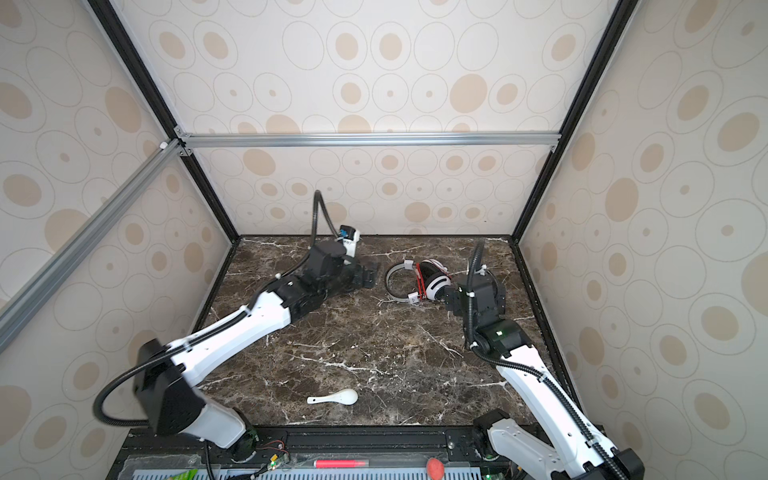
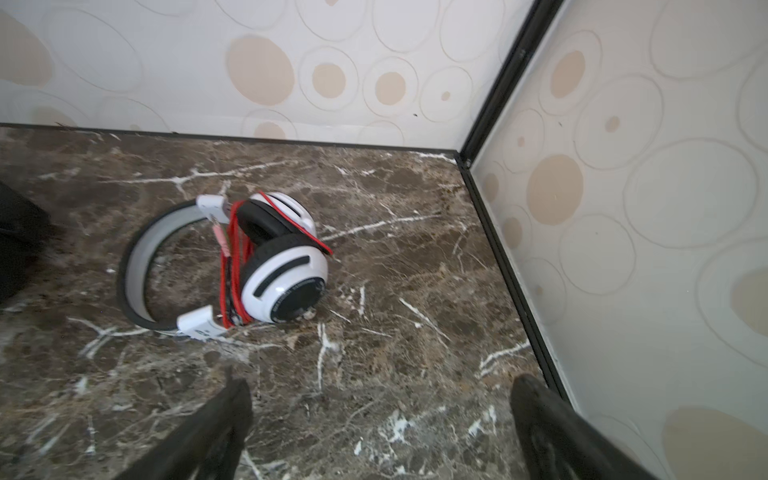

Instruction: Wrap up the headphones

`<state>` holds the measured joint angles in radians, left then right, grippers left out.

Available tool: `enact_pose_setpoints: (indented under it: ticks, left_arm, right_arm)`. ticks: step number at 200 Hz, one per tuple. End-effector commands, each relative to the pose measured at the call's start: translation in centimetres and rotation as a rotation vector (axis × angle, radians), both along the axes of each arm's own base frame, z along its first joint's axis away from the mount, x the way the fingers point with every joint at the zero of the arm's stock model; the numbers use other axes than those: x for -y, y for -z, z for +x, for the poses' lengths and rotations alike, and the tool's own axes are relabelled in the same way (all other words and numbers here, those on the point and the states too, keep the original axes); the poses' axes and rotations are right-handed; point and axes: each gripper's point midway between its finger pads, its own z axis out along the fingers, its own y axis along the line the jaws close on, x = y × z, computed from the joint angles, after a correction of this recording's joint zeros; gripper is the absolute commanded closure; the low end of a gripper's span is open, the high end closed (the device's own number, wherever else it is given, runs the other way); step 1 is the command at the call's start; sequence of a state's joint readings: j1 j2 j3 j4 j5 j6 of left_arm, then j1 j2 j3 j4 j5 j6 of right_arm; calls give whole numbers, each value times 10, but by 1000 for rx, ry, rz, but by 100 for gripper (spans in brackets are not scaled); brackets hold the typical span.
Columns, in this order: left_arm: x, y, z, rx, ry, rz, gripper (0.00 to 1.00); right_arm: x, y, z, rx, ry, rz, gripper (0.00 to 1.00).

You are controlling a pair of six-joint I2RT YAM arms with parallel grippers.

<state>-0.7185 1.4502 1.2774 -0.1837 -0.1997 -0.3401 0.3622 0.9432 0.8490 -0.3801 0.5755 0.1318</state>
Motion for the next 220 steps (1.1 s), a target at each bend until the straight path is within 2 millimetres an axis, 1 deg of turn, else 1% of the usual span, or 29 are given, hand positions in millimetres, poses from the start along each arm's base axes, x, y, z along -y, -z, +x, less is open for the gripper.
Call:
enact_pose_setpoints:
  ticks: [1, 5, 10, 26, 37, 50, 70, 85, 87, 90, 98, 99, 103, 105, 118, 130, 143, 155, 158, 168, 180, 190, 198, 220]
  left_arm:
    - [-64, -4, -13, 87, -176, 102, 2]
    - [-75, 1, -18, 82, -207, 117, 2]
    - [-89, 2, -25, 86, -247, 124, 2]
    - [-141, 12, -43, 99, -421, 164, 2]
    - [-174, 26, -52, 90, -524, 181, 2]
    - [-209, 42, -61, 90, -609, 195, 2]
    - [-252, 65, -74, 131, -706, 253, 2]
    - [-274, 77, -80, 167, -758, 272, 2]
    - [-277, 80, -80, 172, -760, 282, 2]
    - [-280, 83, -81, 184, -766, 289, 2]
    - [-285, 88, -83, 220, -771, 299, 2]
    - [-286, 87, -83, 229, -771, 301, 2]
    - [-287, 92, -85, 246, -763, 317, 2]
    - [-288, 91, -85, 268, -763, 314, 2]
    - [-288, 100, -88, 353, -729, 337, 2]
    - [-291, 108, -92, 405, -718, 340, 2]
    - [-296, 124, -89, 384, -710, 356, 2]
    - [-295, 130, -84, 368, -696, 390, 2]
    - [-293, 128, -81, 377, -684, 385, 2]
    - [-288, 130, -74, 381, -643, 372, 2]
    - [-290, 135, -70, 368, -655, 367, 2]
    - [-289, 138, -68, 362, -655, 367, 2]
    - [-285, 140, -67, 359, -631, 364, 2]
    - [-281, 144, -70, 350, -607, 376, 2]
  right_arm:
    - [24, 10, -9, 57, 130, -12, 0]
    - [26, 15, -11, 60, 141, -12, 0]
    - [30, 20, -13, 65, 157, -13, 0]
    - [42, 36, -19, 102, 228, -20, 0]
    - [49, 45, -22, 129, 268, -21, 0]
    - [45, 58, -17, 155, 225, -13, 0]
    - [37, 80, -9, 187, 156, 27, 0]
    - [29, 97, 0, 162, 108, 41, 0]
    - [35, 98, 2, 157, 126, 39, 0]
    - [37, 101, 4, 147, 134, 36, 0]
    - [37, 107, 10, 126, 123, 41, 0]
    - [37, 107, 11, 125, 119, 42, 0]
    - [35, 109, 15, 120, 106, 48, 0]
    - [34, 110, 17, 118, 99, 52, 0]
    - [30, 114, 27, 116, 65, 67, 0]
    - [31, 118, 36, 122, 61, 72, 0]
    - [29, 125, 46, 112, 38, 68, 0]
    - [27, 133, 54, 98, 21, 62, 0]
    - [27, 133, 56, 102, 19, 61, 0]
    - [27, 133, 62, 105, 10, 62, 0]
    - [30, 134, 68, 96, 12, 56, 0]
    - [30, 134, 72, 97, -5, 50, 0]
    - [30, 135, 74, 103, -18, 55, 0]
    - [42, 145, 74, 140, 9, 97, 0]
